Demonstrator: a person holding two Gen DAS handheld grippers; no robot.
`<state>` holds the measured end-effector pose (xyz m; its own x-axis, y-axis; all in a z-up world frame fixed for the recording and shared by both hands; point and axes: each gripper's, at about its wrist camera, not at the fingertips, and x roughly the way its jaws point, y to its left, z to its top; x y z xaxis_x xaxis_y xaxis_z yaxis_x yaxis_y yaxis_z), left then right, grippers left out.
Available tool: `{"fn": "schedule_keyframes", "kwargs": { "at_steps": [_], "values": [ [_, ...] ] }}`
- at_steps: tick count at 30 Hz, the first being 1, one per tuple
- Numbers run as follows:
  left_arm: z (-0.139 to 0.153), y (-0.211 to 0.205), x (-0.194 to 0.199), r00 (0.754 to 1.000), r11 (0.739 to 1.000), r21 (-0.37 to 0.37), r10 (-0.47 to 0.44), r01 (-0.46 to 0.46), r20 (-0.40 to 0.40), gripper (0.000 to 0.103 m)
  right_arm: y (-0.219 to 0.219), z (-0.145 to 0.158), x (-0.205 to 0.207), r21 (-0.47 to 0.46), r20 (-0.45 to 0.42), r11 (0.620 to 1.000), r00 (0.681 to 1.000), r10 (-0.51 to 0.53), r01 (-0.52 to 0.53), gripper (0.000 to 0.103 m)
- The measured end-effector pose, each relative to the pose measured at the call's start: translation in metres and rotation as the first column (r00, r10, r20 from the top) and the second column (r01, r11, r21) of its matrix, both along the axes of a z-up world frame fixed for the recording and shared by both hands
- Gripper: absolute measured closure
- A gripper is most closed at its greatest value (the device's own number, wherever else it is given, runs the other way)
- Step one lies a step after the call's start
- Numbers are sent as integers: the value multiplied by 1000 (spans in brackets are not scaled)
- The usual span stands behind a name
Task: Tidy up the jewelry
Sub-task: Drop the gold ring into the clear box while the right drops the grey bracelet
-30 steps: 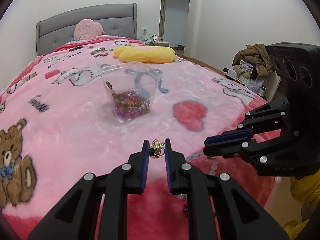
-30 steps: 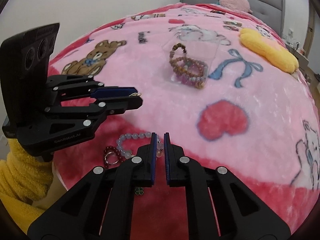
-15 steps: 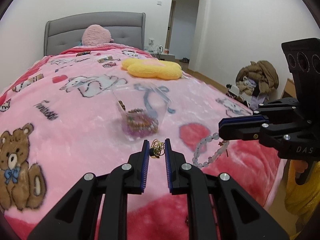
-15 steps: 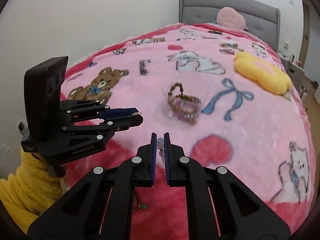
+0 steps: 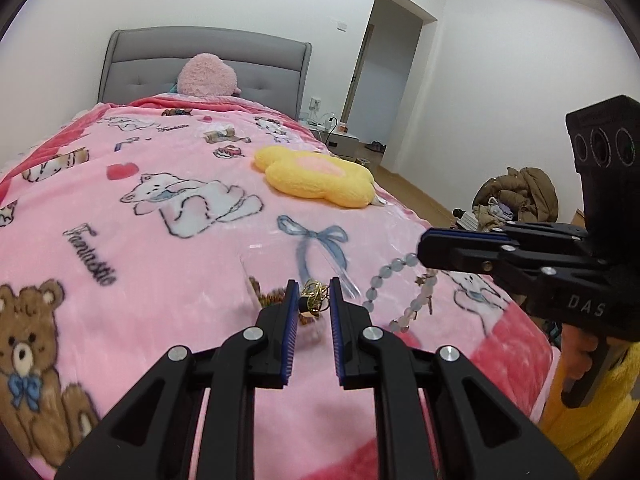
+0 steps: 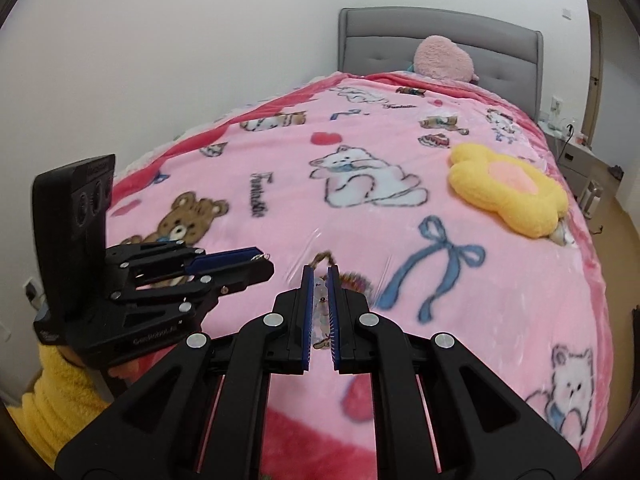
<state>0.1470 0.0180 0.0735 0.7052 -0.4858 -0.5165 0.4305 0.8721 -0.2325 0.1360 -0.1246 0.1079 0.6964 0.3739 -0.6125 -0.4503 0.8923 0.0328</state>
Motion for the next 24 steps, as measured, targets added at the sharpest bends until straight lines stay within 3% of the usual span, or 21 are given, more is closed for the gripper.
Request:
{"fn": "schedule_keyframes", "kwargs": {
  "at_steps": [8,17,24],
  "values": [
    [-8,-12,34,998,1000,19,-13,14,-58,88,3,-4,45,5,-41,999,998,-47,47,96],
    [-37,-18,66,988,998,60,13,-4,-152,88,-2,-42,81,15,-163,999,985,-48,51,96],
    [-40,-24,70,986,996,86,6,8,-169,88,-6,-60,93,27,-210,998,976,-54,61,96]
  ]
}}
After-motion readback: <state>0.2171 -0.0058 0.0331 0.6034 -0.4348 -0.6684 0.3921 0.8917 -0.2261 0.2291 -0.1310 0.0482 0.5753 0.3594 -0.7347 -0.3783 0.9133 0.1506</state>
